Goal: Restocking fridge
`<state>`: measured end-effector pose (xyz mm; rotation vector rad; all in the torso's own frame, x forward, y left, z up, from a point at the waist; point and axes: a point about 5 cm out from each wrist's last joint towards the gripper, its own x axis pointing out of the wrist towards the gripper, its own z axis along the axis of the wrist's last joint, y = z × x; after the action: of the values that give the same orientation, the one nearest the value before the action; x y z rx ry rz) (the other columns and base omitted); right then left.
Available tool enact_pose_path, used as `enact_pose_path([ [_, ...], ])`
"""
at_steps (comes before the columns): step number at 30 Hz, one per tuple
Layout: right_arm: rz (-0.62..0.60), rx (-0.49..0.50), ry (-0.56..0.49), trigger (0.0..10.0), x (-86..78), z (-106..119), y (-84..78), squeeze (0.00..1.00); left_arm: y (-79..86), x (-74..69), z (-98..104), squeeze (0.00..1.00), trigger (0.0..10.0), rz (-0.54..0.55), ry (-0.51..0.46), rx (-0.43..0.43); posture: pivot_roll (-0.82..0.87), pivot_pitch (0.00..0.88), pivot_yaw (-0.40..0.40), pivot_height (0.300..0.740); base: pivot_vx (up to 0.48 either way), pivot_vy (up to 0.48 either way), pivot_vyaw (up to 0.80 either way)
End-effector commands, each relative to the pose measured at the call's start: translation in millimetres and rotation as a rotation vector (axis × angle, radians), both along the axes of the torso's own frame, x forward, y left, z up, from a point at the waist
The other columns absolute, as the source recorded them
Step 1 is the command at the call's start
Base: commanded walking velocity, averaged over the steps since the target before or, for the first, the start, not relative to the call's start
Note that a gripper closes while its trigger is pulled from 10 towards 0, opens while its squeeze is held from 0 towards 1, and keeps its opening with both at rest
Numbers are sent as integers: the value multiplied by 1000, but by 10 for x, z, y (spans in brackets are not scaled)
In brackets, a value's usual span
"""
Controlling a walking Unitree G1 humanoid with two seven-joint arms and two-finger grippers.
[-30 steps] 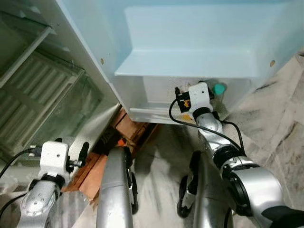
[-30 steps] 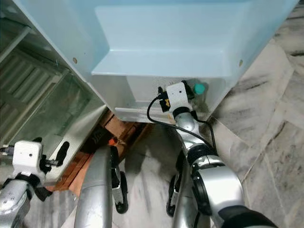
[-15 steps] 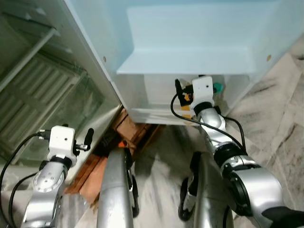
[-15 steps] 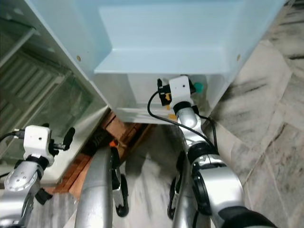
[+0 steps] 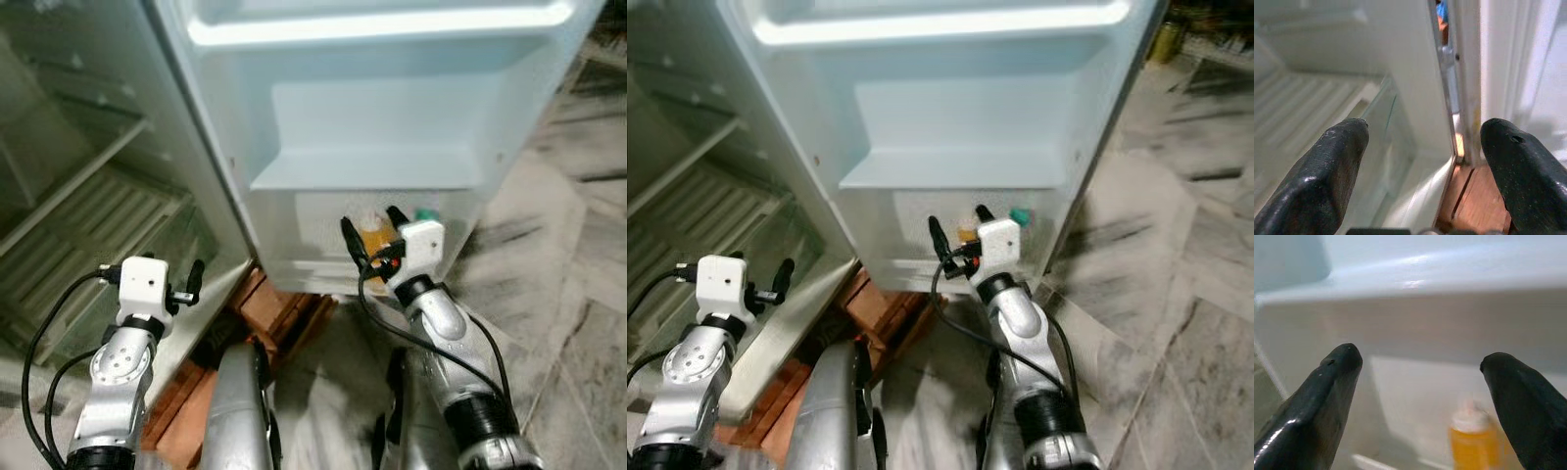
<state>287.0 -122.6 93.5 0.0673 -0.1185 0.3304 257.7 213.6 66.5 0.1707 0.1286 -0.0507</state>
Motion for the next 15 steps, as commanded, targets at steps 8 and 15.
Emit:
enact_pose_path([
  [8, -164, 37, -20, 10000, -167, 118, -239, 0, -54, -30, -112, 0, 10000, 0, 21, -16, -2, 0, 103, 603, 0, 0, 0],
  [15, -186, 31, 4, 10000, -175, 176, -277, 0, -163, -6, -109, 0, 10000, -42, 4, -18, -2, 0, 97, 638, 0, 0, 0],
])
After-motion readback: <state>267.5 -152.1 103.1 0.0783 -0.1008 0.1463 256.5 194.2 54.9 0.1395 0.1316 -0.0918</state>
